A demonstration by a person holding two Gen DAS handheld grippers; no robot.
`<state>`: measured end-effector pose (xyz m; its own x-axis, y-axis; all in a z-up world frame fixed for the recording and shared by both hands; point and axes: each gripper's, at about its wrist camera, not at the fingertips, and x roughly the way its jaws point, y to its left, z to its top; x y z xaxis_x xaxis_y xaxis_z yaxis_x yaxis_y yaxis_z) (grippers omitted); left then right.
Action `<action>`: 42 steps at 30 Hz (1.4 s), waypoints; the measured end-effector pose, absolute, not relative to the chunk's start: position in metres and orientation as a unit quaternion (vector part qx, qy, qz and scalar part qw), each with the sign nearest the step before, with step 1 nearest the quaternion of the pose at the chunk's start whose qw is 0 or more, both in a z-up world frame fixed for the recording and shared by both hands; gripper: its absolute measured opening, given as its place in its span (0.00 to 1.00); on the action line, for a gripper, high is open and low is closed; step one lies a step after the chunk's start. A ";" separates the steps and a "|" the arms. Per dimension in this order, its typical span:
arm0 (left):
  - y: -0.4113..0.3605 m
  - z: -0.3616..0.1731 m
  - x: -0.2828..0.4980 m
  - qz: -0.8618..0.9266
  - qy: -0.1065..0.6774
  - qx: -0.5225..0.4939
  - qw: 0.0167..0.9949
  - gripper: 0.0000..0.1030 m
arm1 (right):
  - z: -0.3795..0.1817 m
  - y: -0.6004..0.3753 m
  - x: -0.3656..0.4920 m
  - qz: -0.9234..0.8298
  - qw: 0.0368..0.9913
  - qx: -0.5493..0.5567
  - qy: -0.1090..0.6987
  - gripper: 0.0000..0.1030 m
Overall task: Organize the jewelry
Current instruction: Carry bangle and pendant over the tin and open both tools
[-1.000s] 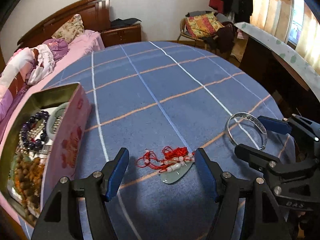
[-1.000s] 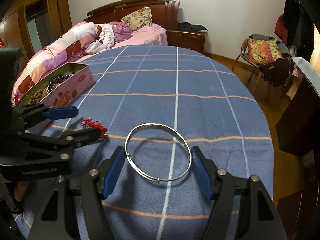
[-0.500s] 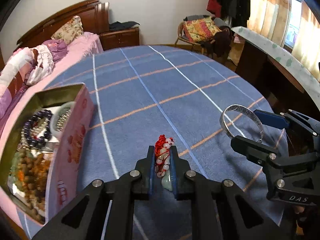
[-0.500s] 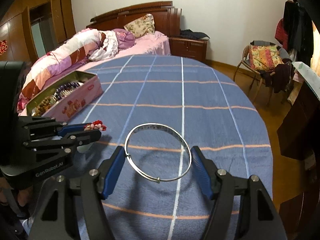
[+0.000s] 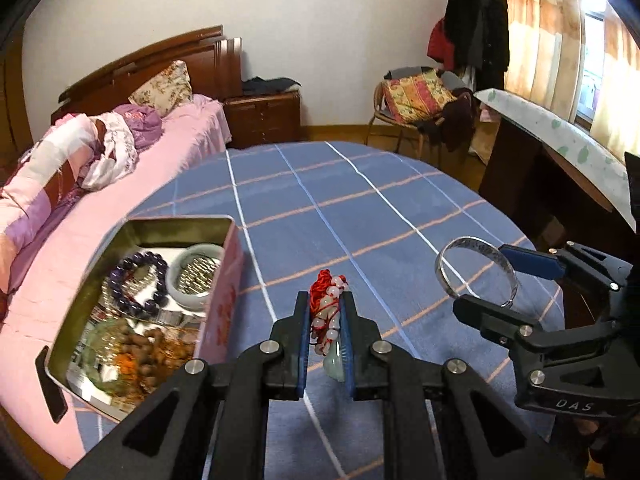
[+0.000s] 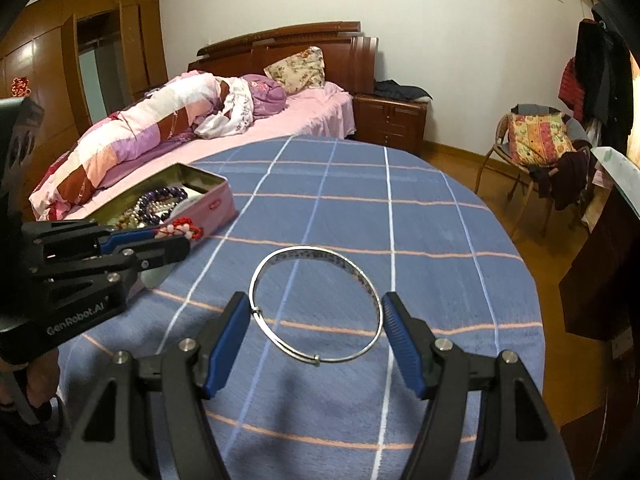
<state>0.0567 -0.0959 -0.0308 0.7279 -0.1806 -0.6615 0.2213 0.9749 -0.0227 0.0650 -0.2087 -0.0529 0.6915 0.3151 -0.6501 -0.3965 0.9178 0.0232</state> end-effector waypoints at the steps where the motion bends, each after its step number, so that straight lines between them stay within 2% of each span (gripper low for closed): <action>1: -0.094 -0.029 0.057 -0.107 0.351 0.028 0.930 0.12 | -0.052 -0.207 0.066 0.195 0.918 -0.060 0.341 0.68; 20: -0.057 -0.004 0.048 -0.067 0.312 0.007 0.948 0.12 | -0.035 -0.175 0.068 0.223 0.918 -0.075 0.320 0.68; 42: 0.028 -0.001 0.055 0.024 0.310 -0.027 0.950 0.12 | -0.023 -0.126 0.087 0.268 0.907 -0.101 0.309 0.68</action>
<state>0.0545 0.0278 -0.0011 0.8062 0.0279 -0.5910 -0.0614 0.9974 -0.0366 0.0865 -0.1261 -0.0231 0.6646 0.4244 -0.6150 -0.5489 0.8357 -0.0165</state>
